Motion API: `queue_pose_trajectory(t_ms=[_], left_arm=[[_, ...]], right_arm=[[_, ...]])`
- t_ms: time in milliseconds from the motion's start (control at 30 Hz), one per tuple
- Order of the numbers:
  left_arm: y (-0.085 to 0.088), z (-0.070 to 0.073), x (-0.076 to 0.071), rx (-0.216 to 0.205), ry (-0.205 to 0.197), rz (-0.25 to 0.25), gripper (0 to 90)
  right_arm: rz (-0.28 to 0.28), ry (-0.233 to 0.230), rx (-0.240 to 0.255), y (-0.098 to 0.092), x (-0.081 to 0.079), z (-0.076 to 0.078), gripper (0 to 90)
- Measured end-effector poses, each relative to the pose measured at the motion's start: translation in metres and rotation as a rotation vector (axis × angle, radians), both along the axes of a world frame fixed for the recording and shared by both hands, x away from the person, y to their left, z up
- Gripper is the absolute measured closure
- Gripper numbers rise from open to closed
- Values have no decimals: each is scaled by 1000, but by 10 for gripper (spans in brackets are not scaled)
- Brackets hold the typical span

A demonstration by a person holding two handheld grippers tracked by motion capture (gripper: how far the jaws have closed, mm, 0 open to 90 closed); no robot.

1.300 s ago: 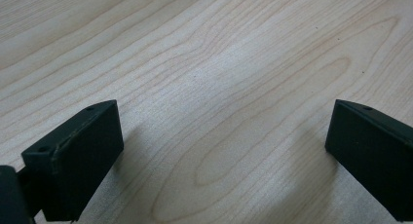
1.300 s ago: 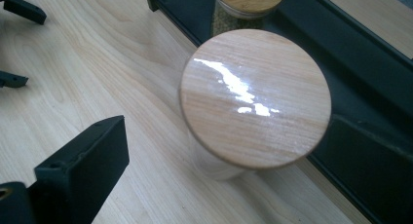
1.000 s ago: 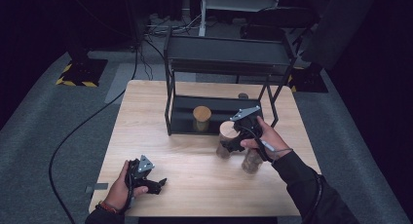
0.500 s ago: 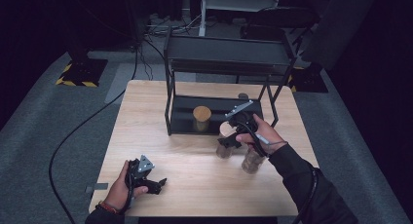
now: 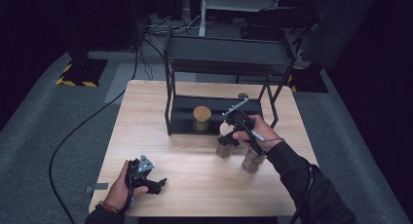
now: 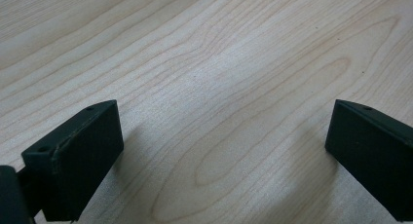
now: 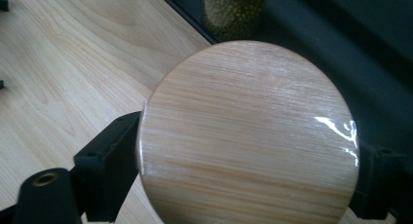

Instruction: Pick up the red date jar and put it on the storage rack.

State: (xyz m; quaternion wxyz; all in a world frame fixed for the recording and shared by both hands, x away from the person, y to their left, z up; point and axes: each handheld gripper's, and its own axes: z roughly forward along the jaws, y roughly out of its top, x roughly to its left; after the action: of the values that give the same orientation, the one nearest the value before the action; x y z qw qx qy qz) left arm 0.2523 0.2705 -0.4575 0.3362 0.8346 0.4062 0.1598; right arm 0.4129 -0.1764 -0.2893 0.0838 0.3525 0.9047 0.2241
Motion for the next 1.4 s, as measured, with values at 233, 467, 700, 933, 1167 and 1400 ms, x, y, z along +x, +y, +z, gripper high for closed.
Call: queue_pose_trajectory(t_ms=[233, 467, 700, 933, 1167, 1400], left_arm=[[0, 0, 0, 0, 0, 0, 2], [0, 0, 0, 0, 0, 0, 2], [0, 0, 0, 0, 0, 0, 2], [0, 0, 0, 0, 0, 0, 2], [0, 0, 0, 0, 0, 0, 2], [0, 0, 0, 0, 0, 0, 2]], right_arm=[[11, 18, -25, 4, 8, 1, 217], [30, 27, -45, 6, 11, 3, 224], [39, 24, -41, 5, 12, 3, 226], [44, 15, -40, 5, 10, 3, 226], [58, 5, -43, 7, 9, 3, 227], [60, 2, -21, 4, 9, 4, 227]])
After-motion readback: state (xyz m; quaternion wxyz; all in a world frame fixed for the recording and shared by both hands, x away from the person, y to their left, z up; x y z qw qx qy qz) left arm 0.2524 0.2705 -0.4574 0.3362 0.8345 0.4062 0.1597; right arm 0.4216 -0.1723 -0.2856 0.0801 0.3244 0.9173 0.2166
